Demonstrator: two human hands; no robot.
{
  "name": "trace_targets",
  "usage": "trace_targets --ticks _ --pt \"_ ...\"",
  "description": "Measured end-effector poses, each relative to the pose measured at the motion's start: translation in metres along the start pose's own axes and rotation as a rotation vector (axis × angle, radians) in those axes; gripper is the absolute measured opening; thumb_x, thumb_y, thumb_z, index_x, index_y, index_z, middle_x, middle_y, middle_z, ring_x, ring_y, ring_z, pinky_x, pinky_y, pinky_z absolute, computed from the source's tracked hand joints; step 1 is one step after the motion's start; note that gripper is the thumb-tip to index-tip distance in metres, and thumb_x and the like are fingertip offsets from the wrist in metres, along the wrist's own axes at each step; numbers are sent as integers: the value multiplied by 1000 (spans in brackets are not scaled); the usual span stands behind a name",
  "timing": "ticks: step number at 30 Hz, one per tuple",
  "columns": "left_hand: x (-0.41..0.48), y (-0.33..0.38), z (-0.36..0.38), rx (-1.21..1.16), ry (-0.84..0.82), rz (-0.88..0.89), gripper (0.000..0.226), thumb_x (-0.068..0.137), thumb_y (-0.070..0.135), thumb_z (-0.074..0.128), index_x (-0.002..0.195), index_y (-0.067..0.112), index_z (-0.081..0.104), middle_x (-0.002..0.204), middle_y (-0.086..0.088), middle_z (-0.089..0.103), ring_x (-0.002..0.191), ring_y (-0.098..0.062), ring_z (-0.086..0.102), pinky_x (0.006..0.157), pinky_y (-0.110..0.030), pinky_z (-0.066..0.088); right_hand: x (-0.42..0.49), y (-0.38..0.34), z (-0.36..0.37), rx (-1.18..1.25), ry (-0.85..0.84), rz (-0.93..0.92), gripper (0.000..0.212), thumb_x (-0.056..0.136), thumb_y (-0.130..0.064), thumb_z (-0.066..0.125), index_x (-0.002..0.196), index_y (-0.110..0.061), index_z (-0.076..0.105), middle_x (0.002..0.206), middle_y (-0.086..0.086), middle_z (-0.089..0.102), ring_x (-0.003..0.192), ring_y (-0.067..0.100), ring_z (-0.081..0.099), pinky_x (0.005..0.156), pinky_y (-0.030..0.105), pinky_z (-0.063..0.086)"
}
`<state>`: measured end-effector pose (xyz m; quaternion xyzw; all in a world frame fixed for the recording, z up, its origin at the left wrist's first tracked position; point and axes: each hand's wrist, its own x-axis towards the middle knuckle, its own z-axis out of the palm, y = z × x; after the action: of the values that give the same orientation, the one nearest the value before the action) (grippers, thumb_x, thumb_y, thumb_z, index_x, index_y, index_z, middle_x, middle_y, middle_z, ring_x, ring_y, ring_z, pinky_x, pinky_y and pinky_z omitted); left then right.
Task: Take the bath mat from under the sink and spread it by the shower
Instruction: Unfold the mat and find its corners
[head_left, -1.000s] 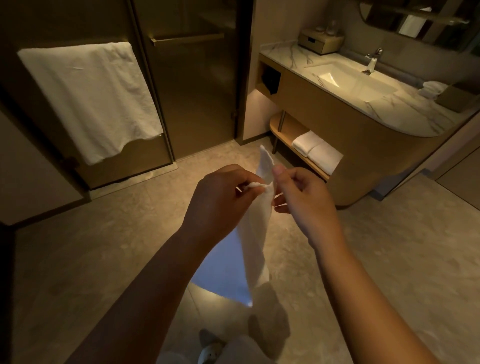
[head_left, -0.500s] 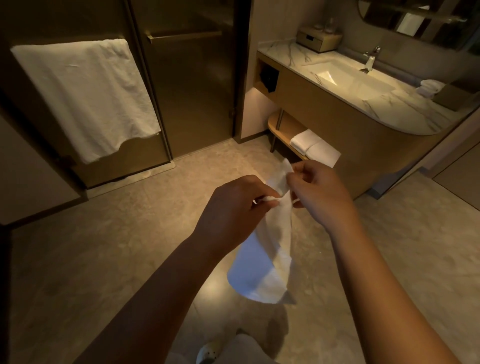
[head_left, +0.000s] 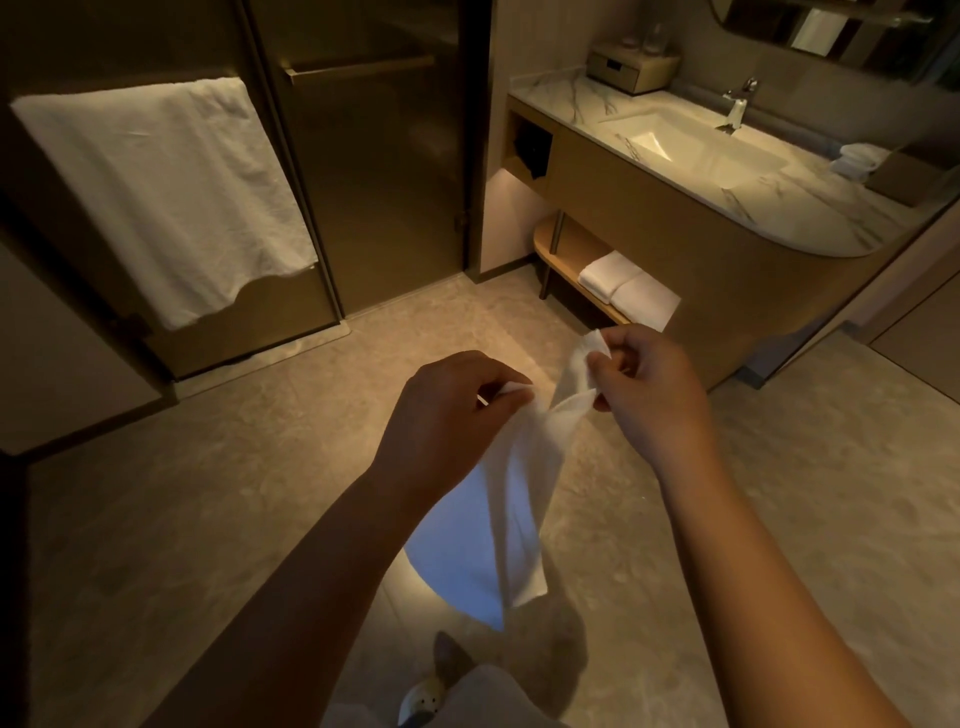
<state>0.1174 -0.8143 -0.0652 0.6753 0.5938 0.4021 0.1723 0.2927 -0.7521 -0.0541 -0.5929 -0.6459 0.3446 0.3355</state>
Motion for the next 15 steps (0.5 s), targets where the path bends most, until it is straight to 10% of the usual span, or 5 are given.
trace_targets --ticks 15 --pt "8 -29 0 114 238 -211 13 87 27 60 90 22 71 81 12 67 75 2 59 61 -4 35 13 61 -45 -113 219 -66 3 89 -37 59 90 -40 58 80 -16 56 71 2 53 54 23 37"
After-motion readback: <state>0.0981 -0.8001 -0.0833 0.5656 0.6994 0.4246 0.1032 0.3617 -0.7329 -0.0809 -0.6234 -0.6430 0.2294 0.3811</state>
